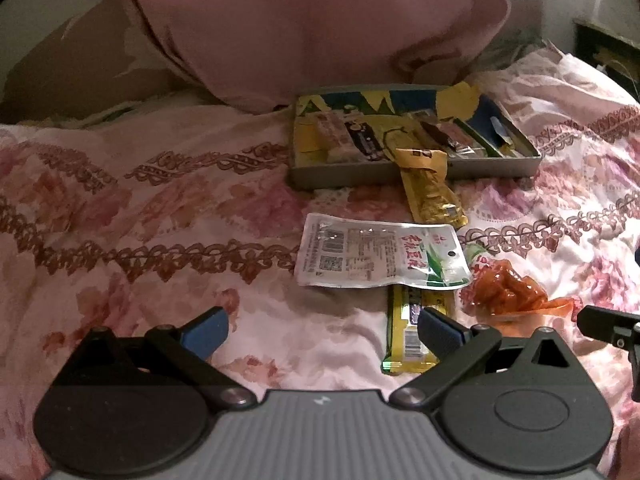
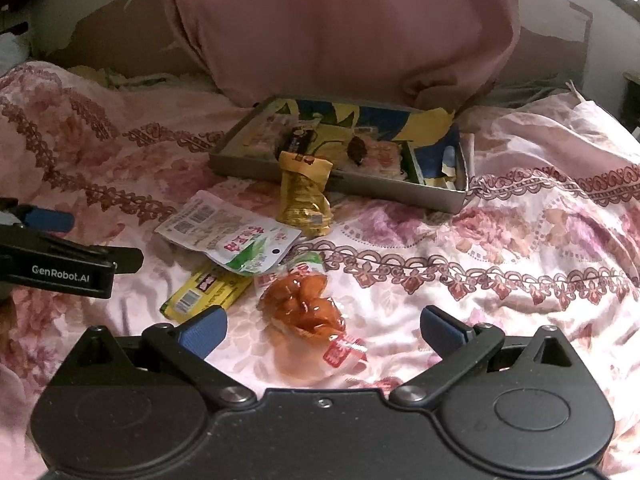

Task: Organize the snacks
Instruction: 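Lower both open tools toward the yellow candy bar and orange candy bag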

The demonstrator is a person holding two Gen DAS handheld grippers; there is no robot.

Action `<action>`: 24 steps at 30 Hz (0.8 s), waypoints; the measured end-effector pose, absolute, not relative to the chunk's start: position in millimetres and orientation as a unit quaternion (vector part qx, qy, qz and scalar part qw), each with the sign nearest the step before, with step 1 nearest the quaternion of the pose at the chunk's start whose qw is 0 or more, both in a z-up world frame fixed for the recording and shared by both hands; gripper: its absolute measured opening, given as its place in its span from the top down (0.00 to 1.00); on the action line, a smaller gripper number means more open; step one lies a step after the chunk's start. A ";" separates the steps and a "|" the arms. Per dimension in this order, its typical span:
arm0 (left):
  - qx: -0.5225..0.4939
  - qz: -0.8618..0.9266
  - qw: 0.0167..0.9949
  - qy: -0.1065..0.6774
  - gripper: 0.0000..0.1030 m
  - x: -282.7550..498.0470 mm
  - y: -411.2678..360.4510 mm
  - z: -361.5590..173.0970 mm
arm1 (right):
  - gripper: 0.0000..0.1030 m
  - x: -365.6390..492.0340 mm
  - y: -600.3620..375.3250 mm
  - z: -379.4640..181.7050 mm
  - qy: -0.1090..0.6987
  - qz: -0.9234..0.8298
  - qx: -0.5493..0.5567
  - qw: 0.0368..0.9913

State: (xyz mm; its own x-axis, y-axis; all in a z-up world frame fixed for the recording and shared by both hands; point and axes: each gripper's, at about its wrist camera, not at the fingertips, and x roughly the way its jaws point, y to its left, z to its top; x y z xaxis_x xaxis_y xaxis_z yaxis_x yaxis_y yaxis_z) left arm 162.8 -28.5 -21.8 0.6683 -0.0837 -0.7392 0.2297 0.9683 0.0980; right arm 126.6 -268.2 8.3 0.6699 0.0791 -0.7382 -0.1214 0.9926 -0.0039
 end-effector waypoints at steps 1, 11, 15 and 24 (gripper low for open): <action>0.097 -0.088 0.908 0.399 0.00 165.0 -30.1 -22.5 | 0.01 128.5 -268.5 7.3 0.403 0.056 -0.029 0.913; 0.124 -0.092 0.899 0.411 0.00 181.7 -40.5 -37.5 | 0.01 149.4 -272.7 -5.7 0.412 0.080 -0.055 0.906; 0.123 -0.090 0.896 0.417 0.00 185.0 -39.2 -44.0 | 0.01 160.5 -277.9 -12.4 0.423 0.101 -0.047 0.899; 0.113 -0.088 0.887 0.438 0.00 195.5 -36.7 -57.6 | 0.01 173.4 -277.6 -25.4 0.434 0.126 -0.044 0.891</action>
